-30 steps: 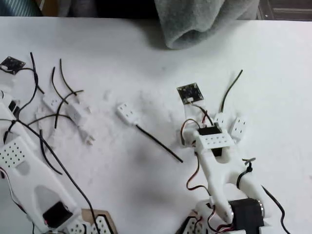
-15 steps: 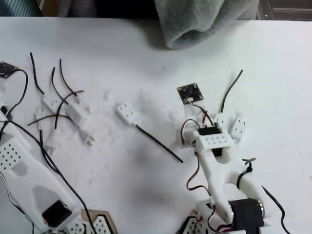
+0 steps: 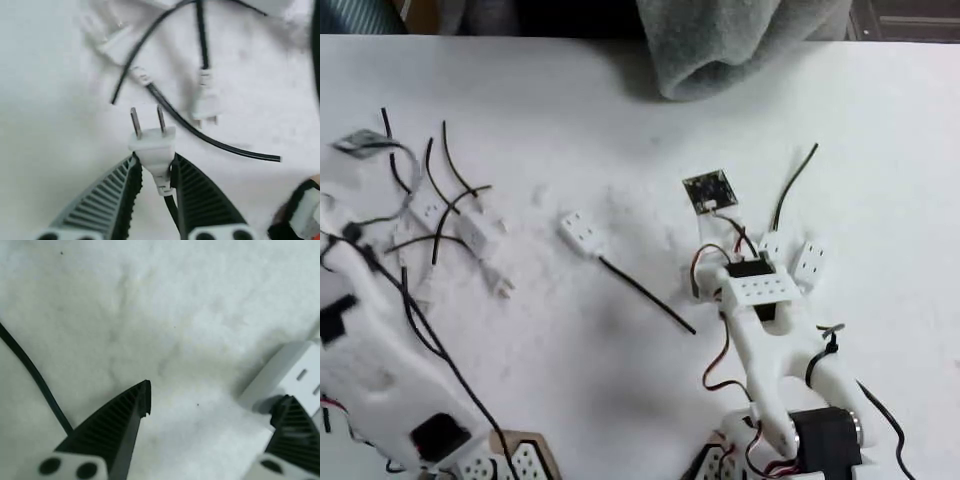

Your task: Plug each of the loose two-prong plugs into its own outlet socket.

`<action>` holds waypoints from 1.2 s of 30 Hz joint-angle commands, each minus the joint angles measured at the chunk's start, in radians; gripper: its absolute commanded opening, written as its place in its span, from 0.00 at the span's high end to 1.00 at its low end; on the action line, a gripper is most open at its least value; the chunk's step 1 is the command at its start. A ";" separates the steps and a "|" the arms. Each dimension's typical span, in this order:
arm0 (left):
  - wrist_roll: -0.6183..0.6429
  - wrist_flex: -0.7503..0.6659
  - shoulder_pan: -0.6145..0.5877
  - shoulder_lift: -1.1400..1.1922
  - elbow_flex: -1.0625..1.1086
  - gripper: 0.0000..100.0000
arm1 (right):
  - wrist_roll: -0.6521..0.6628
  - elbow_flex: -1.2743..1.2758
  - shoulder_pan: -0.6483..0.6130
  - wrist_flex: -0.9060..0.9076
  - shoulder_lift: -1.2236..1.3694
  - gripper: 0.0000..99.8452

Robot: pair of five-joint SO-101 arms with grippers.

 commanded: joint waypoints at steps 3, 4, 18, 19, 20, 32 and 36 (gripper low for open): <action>-0.009 -0.100 0.189 -0.456 0.535 0.98 | 0.008 -0.005 -0.007 -0.016 -0.031 0.62; -0.006 -0.141 0.222 -0.521 0.624 0.98 | 0.008 -0.005 -0.007 -0.016 -0.031 0.62; 0.160 -0.594 0.783 -1.446 1.560 0.98 | -0.055 -0.009 0.079 -0.016 -0.041 0.62; 0.160 -0.598 0.816 -1.492 1.590 0.98 | -0.057 -0.009 0.082 -0.016 -0.041 0.62; 0.161 -0.598 0.849 -1.531 1.616 0.98 | -0.057 -0.009 0.082 -0.016 -0.041 0.62; 0.163 -0.601 0.975 -1.586 1.746 0.98 | -0.055 -0.011 0.079 -0.016 -0.038 0.62; 0.166 -0.605 0.970 -1.587 1.774 0.88 | -0.055 -0.011 0.077 -0.016 -0.035 0.62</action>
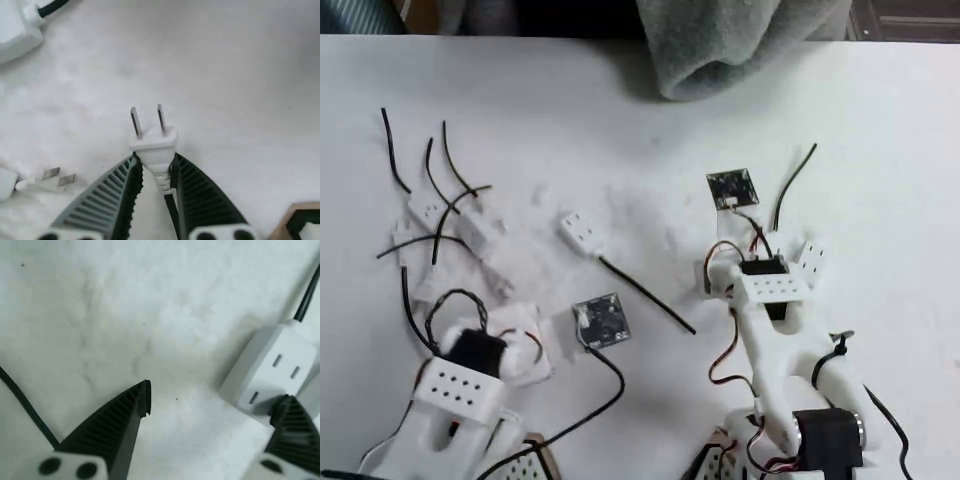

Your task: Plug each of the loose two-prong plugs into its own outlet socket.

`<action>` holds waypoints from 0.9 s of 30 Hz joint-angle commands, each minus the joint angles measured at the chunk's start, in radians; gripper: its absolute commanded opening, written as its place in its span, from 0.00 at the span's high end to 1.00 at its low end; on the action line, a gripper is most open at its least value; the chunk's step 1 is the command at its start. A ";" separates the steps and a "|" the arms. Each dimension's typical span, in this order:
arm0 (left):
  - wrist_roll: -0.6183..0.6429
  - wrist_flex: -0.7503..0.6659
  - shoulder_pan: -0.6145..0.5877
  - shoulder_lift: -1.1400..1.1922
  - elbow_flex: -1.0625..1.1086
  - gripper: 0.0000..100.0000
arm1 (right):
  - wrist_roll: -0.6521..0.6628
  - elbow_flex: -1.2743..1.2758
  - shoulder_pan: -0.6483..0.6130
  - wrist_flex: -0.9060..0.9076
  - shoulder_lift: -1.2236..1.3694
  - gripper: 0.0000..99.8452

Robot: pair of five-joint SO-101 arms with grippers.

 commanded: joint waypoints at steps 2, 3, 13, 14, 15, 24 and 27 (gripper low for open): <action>0.009 -0.012 0.005 -0.016 0.005 0.82 | -0.009 -0.011 0.004 -0.016 -0.033 0.62; 0.009 -0.012 0.005 -0.016 0.005 0.80 | -0.009 -0.011 0.004 -0.016 -0.033 0.62; 0.061 -0.006 0.013 -0.018 -0.046 0.77 | -0.009 -0.011 0.002 -0.016 -0.031 0.62; 0.104 -0.009 0.024 -0.018 -0.058 0.77 | -0.009 -0.011 0.002 -0.016 -0.031 0.62; 0.138 -0.012 0.045 -0.016 -0.069 0.77 | -0.009 -0.011 0.002 -0.016 -0.031 0.62; 0.215 -0.012 0.131 -0.015 -0.078 0.77 | -0.009 -0.011 0.002 -0.016 -0.031 0.62; 0.215 -0.015 0.117 -0.013 -0.080 0.77 | -0.009 -0.011 0.002 -0.016 -0.031 0.62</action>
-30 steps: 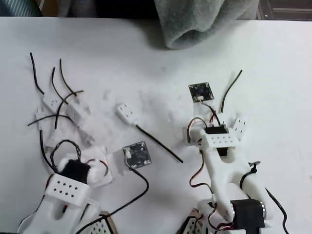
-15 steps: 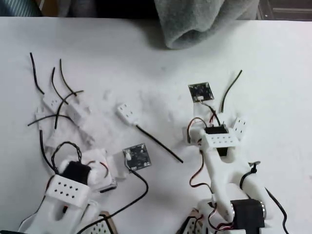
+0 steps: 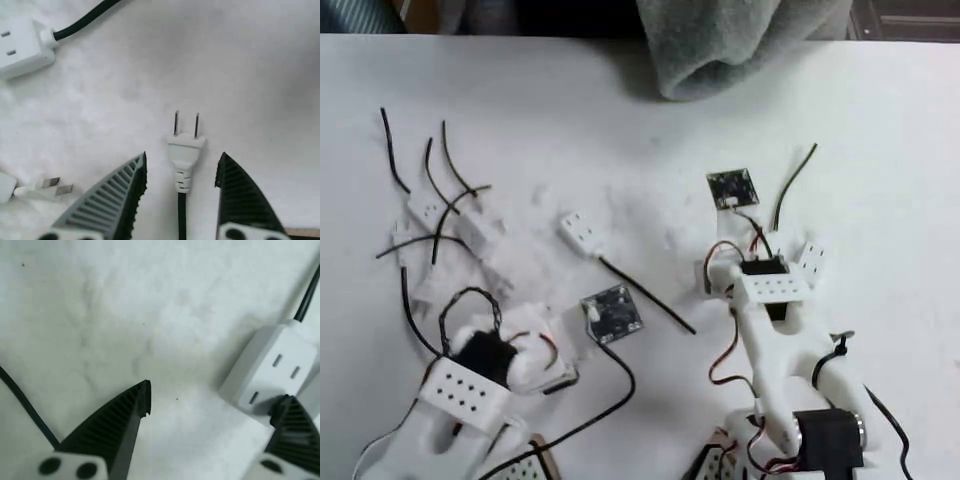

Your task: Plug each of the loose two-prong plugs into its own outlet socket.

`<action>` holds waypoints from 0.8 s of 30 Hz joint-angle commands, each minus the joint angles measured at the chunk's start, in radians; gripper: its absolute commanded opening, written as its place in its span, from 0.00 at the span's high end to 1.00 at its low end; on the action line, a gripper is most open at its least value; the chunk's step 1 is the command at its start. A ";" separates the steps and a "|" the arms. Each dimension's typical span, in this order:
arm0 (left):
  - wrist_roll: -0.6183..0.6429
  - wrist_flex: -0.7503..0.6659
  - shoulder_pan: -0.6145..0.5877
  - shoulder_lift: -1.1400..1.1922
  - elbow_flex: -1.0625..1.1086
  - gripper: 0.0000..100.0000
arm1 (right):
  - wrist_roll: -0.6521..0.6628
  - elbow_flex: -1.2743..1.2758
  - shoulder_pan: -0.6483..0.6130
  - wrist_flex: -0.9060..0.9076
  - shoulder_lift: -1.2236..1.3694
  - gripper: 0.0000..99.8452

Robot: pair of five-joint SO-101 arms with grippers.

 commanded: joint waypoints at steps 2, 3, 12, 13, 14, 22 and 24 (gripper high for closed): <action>0.011 -0.040 -0.042 0.018 -0.046 0.77 | -0.009 -0.011 0.002 -0.016 -0.031 0.62; 0.008 -0.057 -0.062 0.045 -0.048 0.77 | -0.009 -0.011 0.002 -0.016 -0.031 0.62; -0.031 -0.029 -0.082 0.529 -0.267 0.77 | -0.009 -0.011 0.002 -0.016 -0.031 0.62; -0.031 -0.021 -0.082 0.568 -0.287 0.77 | -0.009 -0.011 0.002 -0.016 -0.031 0.62; -0.032 -0.020 -0.082 0.598 -0.299 0.77 | -0.009 -0.011 0.002 -0.016 -0.031 0.62; -0.035 -0.057 -0.081 0.633 -0.308 0.77 | -0.009 -0.011 0.002 -0.016 -0.031 0.62; -0.006 -0.061 -0.056 0.634 -0.307 0.77 | -0.009 -0.011 0.002 -0.016 -0.031 0.62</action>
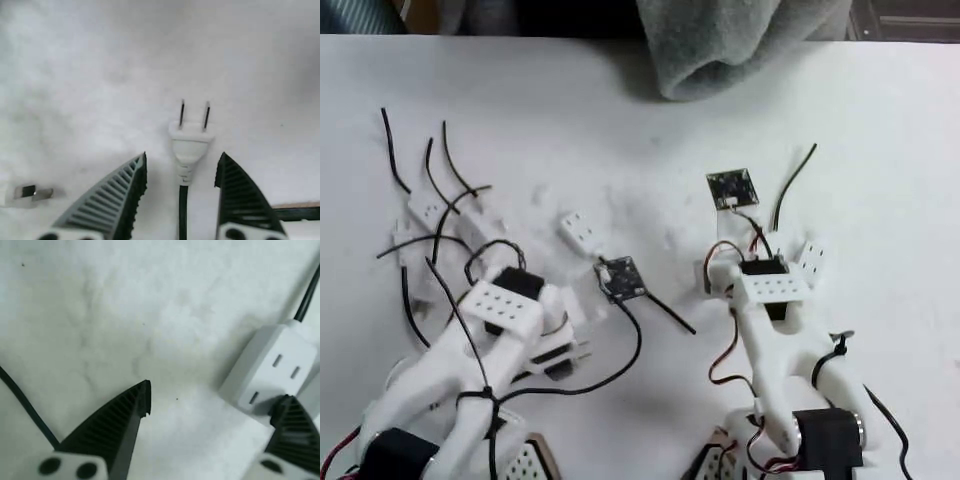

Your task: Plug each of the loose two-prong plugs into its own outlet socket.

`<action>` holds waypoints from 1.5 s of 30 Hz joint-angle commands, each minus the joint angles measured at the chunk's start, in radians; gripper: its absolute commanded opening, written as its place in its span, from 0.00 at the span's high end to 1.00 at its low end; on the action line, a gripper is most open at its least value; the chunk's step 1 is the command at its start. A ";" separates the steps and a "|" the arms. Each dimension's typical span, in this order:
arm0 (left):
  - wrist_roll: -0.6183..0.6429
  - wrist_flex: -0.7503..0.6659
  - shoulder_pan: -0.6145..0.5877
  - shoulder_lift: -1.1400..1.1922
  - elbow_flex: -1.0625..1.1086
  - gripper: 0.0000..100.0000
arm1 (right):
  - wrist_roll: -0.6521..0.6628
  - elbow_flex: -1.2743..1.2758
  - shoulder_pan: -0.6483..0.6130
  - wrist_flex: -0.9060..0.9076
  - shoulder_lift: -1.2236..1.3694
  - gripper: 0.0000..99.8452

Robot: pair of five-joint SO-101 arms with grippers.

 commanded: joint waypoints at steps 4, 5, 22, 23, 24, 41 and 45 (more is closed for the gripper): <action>0.092 -0.064 0.081 0.005 -0.005 0.77 | -0.009 -0.011 0.002 -0.016 -0.031 0.62; 0.089 -0.066 0.084 0.005 -0.002 0.77 | -0.009 -0.011 0.002 -0.016 -0.031 0.62; 0.097 -0.048 0.090 0.013 0.015 0.77 | -0.009 -0.009 0.004 -0.016 -0.031 0.62; 0.094 -0.048 0.090 0.013 0.015 0.78 | -0.009 -0.009 0.004 -0.016 -0.031 0.62; 0.092 -0.048 0.090 0.013 0.015 0.80 | -0.009 -0.009 0.004 -0.016 -0.031 0.62; 0.098 -0.040 0.150 0.136 -0.040 0.82 | -0.015 -0.009 0.010 -0.010 -0.039 0.62; 0.100 0.003 0.147 0.288 -0.137 0.82 | -0.015 -0.009 0.010 -0.010 -0.039 0.62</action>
